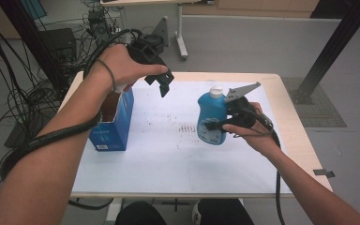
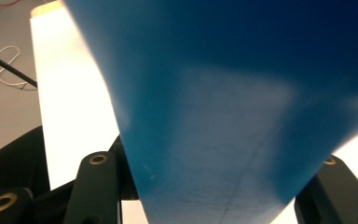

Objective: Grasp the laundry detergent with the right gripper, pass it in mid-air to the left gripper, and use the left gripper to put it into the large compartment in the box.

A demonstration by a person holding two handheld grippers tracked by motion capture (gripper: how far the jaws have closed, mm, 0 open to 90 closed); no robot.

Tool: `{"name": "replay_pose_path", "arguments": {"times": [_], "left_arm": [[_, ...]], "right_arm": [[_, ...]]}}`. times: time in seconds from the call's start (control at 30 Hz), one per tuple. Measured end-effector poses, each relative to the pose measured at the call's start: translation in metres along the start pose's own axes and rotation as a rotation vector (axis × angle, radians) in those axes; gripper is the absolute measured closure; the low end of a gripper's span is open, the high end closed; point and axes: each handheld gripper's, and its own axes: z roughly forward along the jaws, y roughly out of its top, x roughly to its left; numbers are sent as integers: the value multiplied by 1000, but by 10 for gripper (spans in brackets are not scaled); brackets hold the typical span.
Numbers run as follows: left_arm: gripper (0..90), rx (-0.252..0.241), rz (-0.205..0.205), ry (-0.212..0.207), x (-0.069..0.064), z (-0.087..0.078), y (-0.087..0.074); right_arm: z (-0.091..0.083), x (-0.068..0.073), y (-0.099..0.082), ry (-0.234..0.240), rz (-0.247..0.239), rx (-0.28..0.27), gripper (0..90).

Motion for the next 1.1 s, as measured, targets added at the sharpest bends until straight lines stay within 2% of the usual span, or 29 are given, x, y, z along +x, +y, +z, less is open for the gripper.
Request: {"name": "replay_pose_path", "arguments": {"times": [0.13, 0.17, 0.23, 0.3, 0.33, 0.37, 0.5, 0.6, 0.7, 0.73, 0.9, 1.1], "left_arm": [[53, 9, 62, 16, 2, -1, 1], [52, 9, 62, 16, 2, -1, 1], [53, -5, 102, -8, 3, -4, 1], [53, -1, 142, 1, 3, -6, 2], [53, -1, 142, 1, 3, -6, 2], [53, -2, 175, 8, 3, -7, 3], [57, -17, 259, 30, 1, -10, 6], [54, -39, 314, 17, -1, -14, 7], [52, -38, 360, 15, -2, -17, 6], [49, -38, 360, 15, -2, -17, 6], [46, -14, 412, 21, -1, -16, 1], [47, -5, 447, 18, 0, -12, -1]], "right_arm": [[13, 1, 12, 42, -39, 8, 454], [13, 1, 12, 42, -39, 8, 454], [23, 4, 19, 71, -55, 23, 454], [30, 5, 24, 90, -66, 31, 453], [30, 5, 24, 90, -66, 31, 453], [36, 5, 27, 107, -71, 35, 453], [46, 5, 34, 132, -84, 39, 453], [54, 6, 40, 149, -96, 42, 453], [61, 9, 45, 172, -109, 39, 452], [63, 10, 48, 181, -116, 37, 453], [71, 13, 55, 214, -128, 27, 452], [85, 20, 63, 255, -160, 21, 452]]}}
